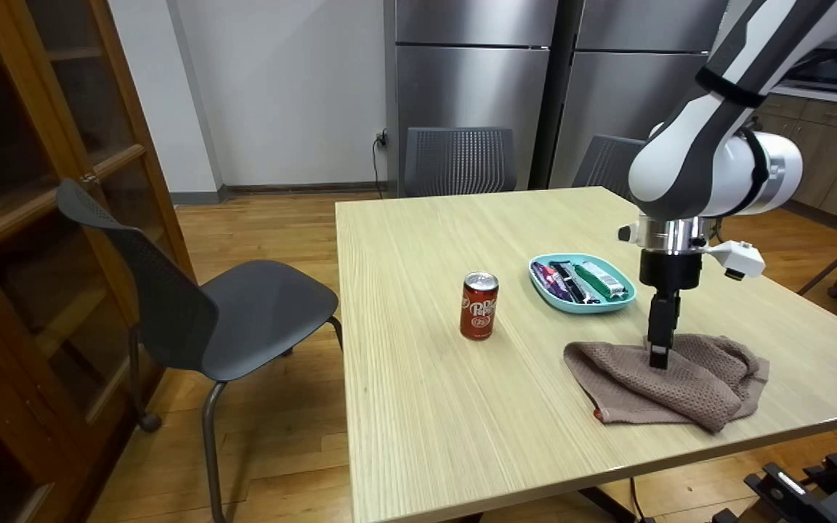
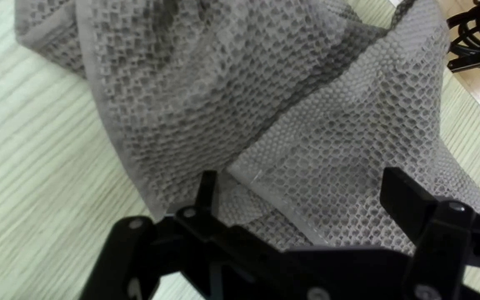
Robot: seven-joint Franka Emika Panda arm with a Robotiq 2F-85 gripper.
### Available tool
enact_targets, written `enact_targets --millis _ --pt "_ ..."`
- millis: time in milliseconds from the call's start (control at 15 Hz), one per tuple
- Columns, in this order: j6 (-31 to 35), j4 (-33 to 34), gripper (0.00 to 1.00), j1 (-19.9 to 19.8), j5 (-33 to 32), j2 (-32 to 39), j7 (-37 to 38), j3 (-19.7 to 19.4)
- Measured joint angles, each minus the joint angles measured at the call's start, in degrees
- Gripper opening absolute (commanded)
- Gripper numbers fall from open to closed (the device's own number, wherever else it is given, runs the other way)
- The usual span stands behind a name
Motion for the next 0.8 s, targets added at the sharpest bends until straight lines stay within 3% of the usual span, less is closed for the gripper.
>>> enact_targets --millis 400,467,600,800 --pt "-0.19 0.02 1.00 0.34 0.00 0.87 0.00 0.05" --pt "-0.20 0.02 0.75 0.34 0.00 0.87 0.00 0.05" --pt "-0.21 0.05 0.66 0.34 0.00 0.87 0.00 0.05" --pt "-0.23 0.27 0.40 0.34 0.00 0.87 0.00 0.05"
